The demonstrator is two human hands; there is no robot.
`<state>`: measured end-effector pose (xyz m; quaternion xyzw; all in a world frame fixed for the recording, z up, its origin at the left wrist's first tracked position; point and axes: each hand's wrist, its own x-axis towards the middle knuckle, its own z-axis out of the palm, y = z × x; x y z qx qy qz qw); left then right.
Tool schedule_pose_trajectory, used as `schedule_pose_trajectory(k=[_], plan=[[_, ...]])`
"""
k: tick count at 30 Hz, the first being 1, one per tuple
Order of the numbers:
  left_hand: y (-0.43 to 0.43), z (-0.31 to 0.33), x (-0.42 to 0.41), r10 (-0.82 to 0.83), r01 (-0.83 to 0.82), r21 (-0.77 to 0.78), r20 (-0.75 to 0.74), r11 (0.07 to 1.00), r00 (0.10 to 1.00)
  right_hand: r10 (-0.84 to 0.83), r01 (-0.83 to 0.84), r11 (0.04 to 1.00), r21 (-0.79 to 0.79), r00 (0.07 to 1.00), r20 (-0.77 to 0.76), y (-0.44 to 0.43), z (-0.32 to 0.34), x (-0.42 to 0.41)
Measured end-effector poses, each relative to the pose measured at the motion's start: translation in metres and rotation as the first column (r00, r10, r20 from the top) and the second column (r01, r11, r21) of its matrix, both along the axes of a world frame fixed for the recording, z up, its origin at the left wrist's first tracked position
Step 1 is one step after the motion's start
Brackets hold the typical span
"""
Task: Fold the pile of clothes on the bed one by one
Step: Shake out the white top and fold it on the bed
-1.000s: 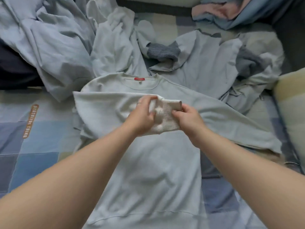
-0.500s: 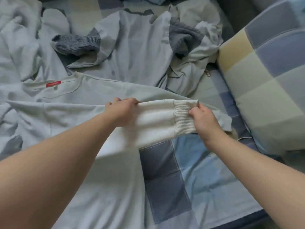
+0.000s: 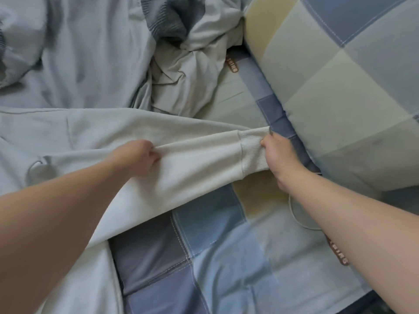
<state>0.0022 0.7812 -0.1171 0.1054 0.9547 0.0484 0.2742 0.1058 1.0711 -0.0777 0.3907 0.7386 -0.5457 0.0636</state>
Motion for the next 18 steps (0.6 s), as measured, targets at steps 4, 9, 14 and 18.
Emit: schedule_pose_trajectory(k=[4, 9, 14, 18], plan=[[0.010, 0.004, -0.002, 0.170, -0.123, 0.203, -0.235, 0.971, 0.957, -0.075, 0.077, 0.996, -0.033, 0.995, 0.072, 0.014, -0.029, 0.007], [0.060, 0.018, -0.030, 0.208, -0.052, 0.385, -0.377, 0.921, 0.903, -0.261, 0.253, 0.963, 0.091, 0.961, 0.090, 0.039, -0.043, -0.005], [0.070, -0.015, -0.040, 0.070, -0.002, 0.325, -0.197, 0.946, 0.978, -0.122, 0.057, 0.934, 0.353, 0.978, 0.167, 0.055, -0.052, -0.006], [0.028, -0.019, -0.026, 0.039, 0.051, 0.234, -0.367, 0.971, 0.930, 0.124, -0.211, 0.678, 0.704, 0.977, 0.173, 0.023, -0.040, -0.005]])
